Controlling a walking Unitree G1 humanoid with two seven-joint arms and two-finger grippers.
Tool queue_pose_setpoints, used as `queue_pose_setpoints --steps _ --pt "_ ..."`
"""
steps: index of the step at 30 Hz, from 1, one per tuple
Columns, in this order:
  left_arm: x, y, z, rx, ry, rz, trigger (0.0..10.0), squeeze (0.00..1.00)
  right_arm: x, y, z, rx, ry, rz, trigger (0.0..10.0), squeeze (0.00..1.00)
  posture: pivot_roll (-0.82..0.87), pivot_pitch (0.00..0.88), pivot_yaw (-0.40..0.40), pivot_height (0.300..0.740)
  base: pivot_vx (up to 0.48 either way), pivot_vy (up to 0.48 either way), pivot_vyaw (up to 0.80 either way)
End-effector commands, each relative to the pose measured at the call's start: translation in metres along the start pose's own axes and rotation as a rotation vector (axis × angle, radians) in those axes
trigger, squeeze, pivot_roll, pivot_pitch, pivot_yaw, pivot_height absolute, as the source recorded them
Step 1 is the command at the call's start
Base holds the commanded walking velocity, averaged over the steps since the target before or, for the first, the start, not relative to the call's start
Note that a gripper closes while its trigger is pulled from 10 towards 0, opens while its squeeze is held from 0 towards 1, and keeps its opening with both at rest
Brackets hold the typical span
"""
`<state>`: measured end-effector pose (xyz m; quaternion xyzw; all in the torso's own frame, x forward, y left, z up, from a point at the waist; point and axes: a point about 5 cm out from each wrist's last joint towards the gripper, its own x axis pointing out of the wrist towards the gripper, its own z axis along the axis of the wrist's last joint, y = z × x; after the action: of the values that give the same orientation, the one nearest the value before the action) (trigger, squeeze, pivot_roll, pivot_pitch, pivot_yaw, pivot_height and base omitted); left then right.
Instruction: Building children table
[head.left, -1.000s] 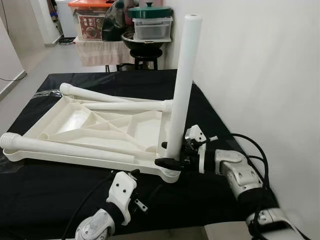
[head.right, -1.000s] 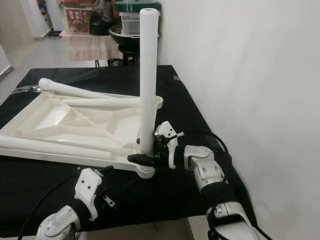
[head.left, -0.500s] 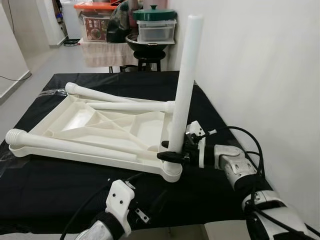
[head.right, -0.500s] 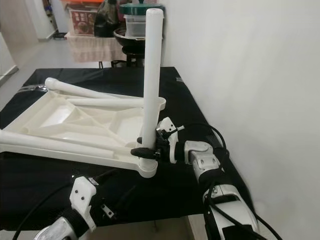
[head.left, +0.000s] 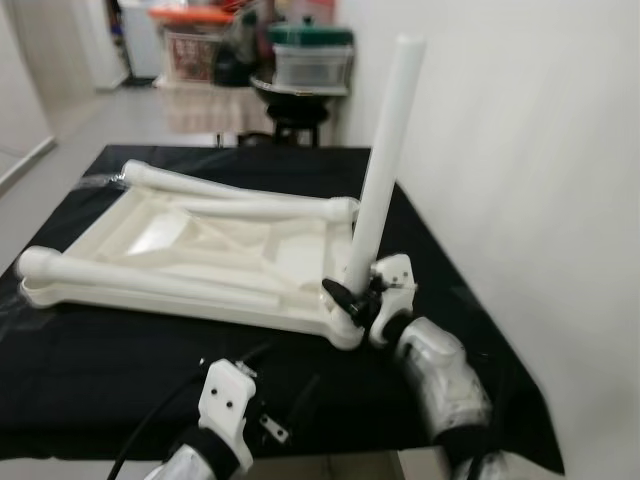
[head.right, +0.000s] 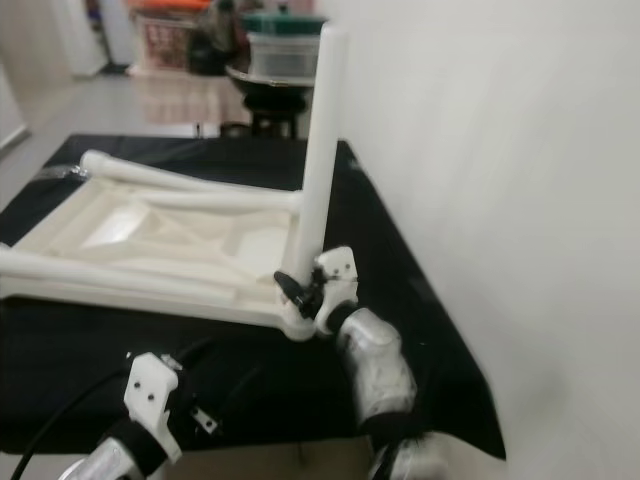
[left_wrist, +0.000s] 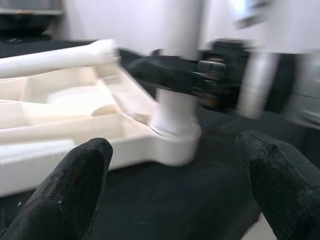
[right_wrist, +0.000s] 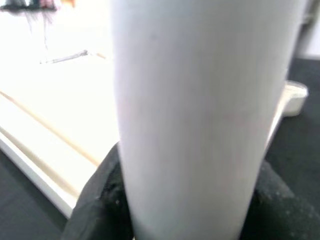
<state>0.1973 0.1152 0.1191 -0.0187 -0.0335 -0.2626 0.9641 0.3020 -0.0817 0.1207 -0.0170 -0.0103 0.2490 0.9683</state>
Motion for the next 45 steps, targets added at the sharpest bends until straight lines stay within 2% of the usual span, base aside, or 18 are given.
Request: queue_pose_setpoints --steps 1,2,8,9,10,11,12,14,22,23,29,33,34,35,36,37,38,45 --pt "0.002 -0.001 -0.003 -0.03 0.016 -0.029 10.0 0.0 0.0 -0.002 -0.006 -0.062 0.071 0.023 0.0 0.0 0.04 0.0 -0.086 0.74 0.0 0.0 0.0" --pt "0.003 -0.002 -0.004 -0.037 0.02 -0.044 10.0 0.0 0.003 -0.009 -0.01 -0.054 0.085 -0.012 0.0 0.0 0.04 0.0 -0.082 0.74 0.0 0.0 0.0" --pt "0.006 -0.001 -0.007 -0.058 0.026 -0.021 10.0 0.0 0.003 -0.005 -0.01 -0.094 0.107 -0.034 0.0 0.0 0.03 0.0 -0.08 0.74 0.0 0.0 0.0" --pt "0.007 -0.001 -0.007 -0.06 0.025 -0.018 10.0 0.0 0.003 -0.006 -0.011 -0.093 0.115 -0.051 7.5 0.0 0.03 0.0 -0.08 0.74 0.0 0.0 0.0" --pt "0.008 -0.002 -0.008 -0.063 0.026 -0.022 10.0 0.0 0.003 -0.009 -0.012 -0.07 0.129 -0.059 10.0 0.0 0.03 0.0 -0.08 0.74 0.0 0.0 0.0" --pt "0.009 -0.002 -0.009 -0.063 0.03 -0.027 10.0 0.0 0.004 -0.006 -0.009 -0.035 0.128 -0.01 10.0 1.0 0.03 0.0 -0.08 0.74 0.0 0.0 0.0" --pt "0.009 -0.002 -0.009 -0.063 0.03 -0.027 10.0 0.0 0.004 -0.006 -0.009 -0.035 0.128 -0.01 10.0 1.0 0.03 0.0 -0.08 0.74 0.0 0.0 0.0" --pt "0.011 -0.003 -0.011 -0.064 0.036 -0.039 10.0 0.0 0.007 0.002 0.001 0.049 0.1 0.16 10.0 1.0 0.03 0.0 -0.075 0.74 0.0 0.0 0.0" --pt "0.013 -0.004 -0.013 -0.072 0.043 -0.055 10.0 0.0 0.016 -0.008 0.02 0.085 0.032 0.362 10.0 0.96 0.03 0.0 -0.075 0.74 0.0 0.0 0.0" --pt "0.014 -0.004 -0.013 -0.07 0.044 -0.06 10.0 0.0 0.021 -0.017 0.02 0.047 0.055 0.422 10.0 0.0 0.03 0.0 -0.085 0.74 0.0 0.0 0.0" --pt "0.018 -0.005 -0.014 -0.064 0.05 -0.049 10.0 0.0 0.025 -0.036 0.021 -0.005 0.129 0.648 10.0 0.0 0.05 0.0 -0.096 0.74 0.0 0.0 0.0" --pt "0.02 -0.006 -0.014 -0.06 0.049 -0.044 10.0 0.0 0.029 -0.043 0.025 -0.003 0.151 0.671 10.0 0.0 0.06 0.0 -0.1 0.74 0.0 0.0 0.0" --pt "0.021 -0.007 -0.014 -0.059 0.048 -0.043 10.0 0.0 0.033 -0.05 0.032 0.015 0.153 0.685 2.1 0.0 0.06 0.0 -0.102 0.74 0.0 0.0 0.0" --pt "0.021 -0.007 -0.014 -0.059 0.048 -0.043 10.0 0.0 0.033 -0.05 0.032 0.015 0.153 0.685 2.1 0.0 0.06 0.0 -0.102 0.74 0.0 0.0 0.0" --pt "0.021 -0.007 -0.014 -0.059 0.047 -0.042 10.0 0.0 0.034 -0.054 0.035 0.028 0.151 0.702 0.0 0.0 0.06 0.0 -0.103 0.74 0.0 0.0 0.0" --pt "0.022 -0.007 -0.014 -0.06 0.046 -0.042 10.0 0.0 0.035 -0.056 0.036 0.037 0.15 0.714 0.0 0.0 0.06 0.0 -0.104 0.74 0.0 0.0 0.0" --pt "0.022 -0.008 -0.014 -0.062 0.041 -0.038 0.2 0.0 0.036 -0.06 0.039 0.041 0.149 0.711 0.0 0.0 0.06 0.0 -0.105 0.74 0.0 0.0 0.0" --pt "0.021 -0.007 -0.012 -0.071 0.027 -0.01 0.0 0.0 0.034 -0.073 0.043 0.029 0.14 0.704 0.0 0.0 0.05 0.0 -0.101 0.74 0.0 0.0 0.0"
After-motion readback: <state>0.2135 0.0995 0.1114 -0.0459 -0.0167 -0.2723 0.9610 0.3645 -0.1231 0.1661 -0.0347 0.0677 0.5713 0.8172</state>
